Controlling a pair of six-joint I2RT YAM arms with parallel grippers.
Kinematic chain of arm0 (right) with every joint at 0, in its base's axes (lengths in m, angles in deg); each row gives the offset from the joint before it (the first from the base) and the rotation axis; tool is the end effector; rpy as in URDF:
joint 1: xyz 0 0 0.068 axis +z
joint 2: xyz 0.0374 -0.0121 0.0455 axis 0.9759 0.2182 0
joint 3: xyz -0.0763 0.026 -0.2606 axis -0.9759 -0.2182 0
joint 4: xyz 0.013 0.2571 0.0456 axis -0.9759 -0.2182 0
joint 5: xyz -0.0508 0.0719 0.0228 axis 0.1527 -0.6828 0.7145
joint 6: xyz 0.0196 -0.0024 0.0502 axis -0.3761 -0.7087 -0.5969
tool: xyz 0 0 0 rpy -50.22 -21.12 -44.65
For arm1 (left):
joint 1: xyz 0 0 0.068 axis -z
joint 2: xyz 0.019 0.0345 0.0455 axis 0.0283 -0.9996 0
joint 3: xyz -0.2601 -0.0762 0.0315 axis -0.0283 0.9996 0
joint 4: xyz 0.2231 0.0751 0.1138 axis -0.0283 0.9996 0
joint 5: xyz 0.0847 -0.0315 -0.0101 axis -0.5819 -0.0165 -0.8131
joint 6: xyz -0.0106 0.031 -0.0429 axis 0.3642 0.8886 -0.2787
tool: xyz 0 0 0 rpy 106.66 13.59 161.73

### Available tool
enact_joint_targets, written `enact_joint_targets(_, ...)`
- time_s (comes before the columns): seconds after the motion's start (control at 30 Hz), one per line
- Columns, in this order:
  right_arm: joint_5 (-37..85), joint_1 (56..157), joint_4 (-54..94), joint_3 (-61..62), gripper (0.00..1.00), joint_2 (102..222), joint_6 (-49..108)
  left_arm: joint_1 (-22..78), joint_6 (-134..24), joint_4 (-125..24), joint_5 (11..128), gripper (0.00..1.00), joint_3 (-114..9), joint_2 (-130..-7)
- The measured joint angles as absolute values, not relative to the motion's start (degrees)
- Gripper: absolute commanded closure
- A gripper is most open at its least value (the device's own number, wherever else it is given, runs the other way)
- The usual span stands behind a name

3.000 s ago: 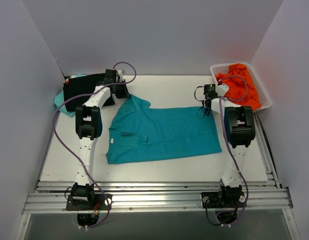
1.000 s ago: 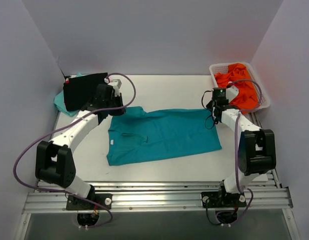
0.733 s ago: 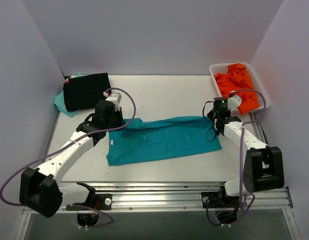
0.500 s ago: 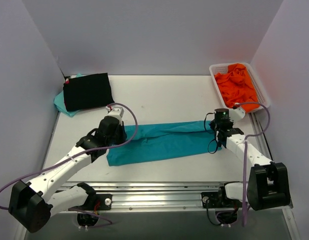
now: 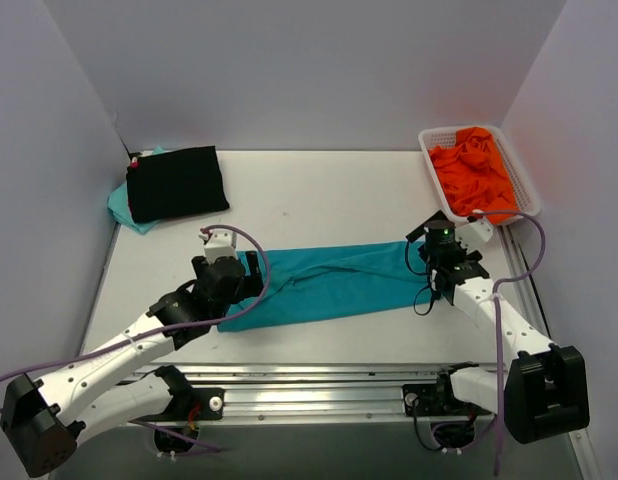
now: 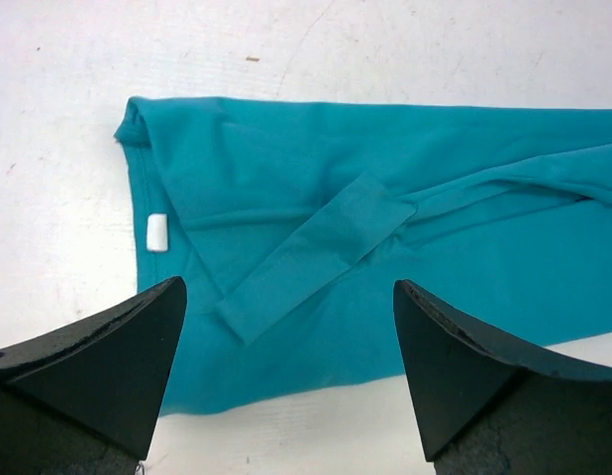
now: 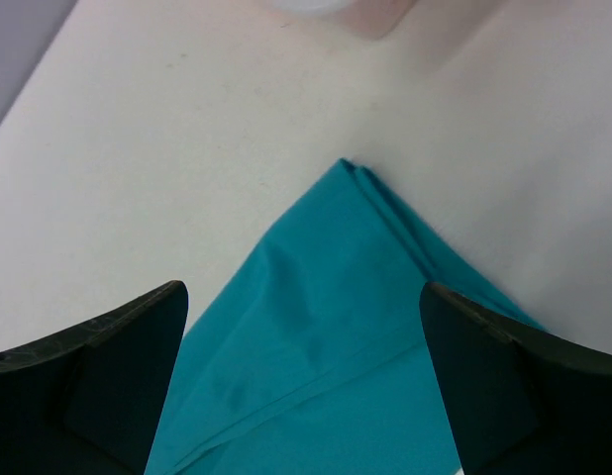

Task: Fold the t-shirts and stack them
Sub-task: Fold the tshirt

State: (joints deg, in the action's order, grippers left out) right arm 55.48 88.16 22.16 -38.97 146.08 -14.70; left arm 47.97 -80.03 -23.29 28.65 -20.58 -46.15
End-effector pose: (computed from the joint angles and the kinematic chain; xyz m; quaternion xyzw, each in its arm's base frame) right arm 0.2456 0.0319 0.2371 0.3887 0.7471 0.1084 0.5281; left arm 0.1488 -0.1280 0.2660 -0.0482 0.8694 -0.0883 0.4838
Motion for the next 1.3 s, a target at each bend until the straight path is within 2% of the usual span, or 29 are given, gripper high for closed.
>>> enact_joint_targets(0.13, 56.1, 93.6, 24.3, -36.5, 0.01, 146.5, -14.7, 46.7, -75.9, -33.4, 31.2, 0.00, -19.2, -50.6)
enact_joint_targets(0.17, 56.2, 94.8, 24.9, -36.4, 0.02, 146.6, -14.7, 45.9, -74.9, -36.0, 32.6, 0.10, -19.0, -52.7)
enact_joint_targets(0.2, 56.3, 95.9, 25.2, -36.4, 0.02, 146.9, -14.7, 45.0, -74.2, -38.6, 34.2, 0.15, -19.0, -54.9)
enact_joint_targets(0.4, 56.9, 98.8, 26.0, -36.5, 0.02, 148.8, -14.7, 37.5, -70.4, -56.0, 50.3, 0.28, -15.8, -67.6)
enact_joint_targets(0.7, 59.0, 98.9, 26.3, -36.5, 0.01, 149.8, -14.2, 32.2, -68.9, -70.7, 65.9, 0.30, -12.9, -78.4)
enact_joint_targets(0.83, 59.4, 98.9, 26.6, -36.5, 0.01, 150.1, -14.1, 31.8, -68.9, -73.8, 69.3, 0.36, -12.6, -79.6)
enact_joint_targets(0.87, 59.6, 98.9, 26.6, -36.5, 0.01, 150.4, -14.0, 31.8, -68.9, -74.3, 69.9, 0.42, -12.6, -79.7)
enact_joint_targets(0.97, 59.7, 98.9, 26.7, -36.5, 0.01, 151.2, -14.0, 31.8, -69.0, -75.1, 71.2, 0.49, -12.6, -79.9)
enact_joint_targets(1.23, 60.1, 98.9, 26.7, -36.5, 0.01, 151.6, -14.0, 31.8, -69.5, -75.5, 72.9, 0.65, -11.7, -79.7)
enact_joint_targets(1.27, 60.2, 98.9, 26.7, -36.5, 0.01, 151.6, -14.0, 31.8, -69.6, -75.5, 73.0, 0.68, -11.4, -79.6)
enact_joint_targets(1.3, 60.2, 98.9, 26.7, -36.5, 0.01, 151.6, -14.0, 31.8, -69.8, -75.5, 73.1, 0.77, -11.2, -79.4)
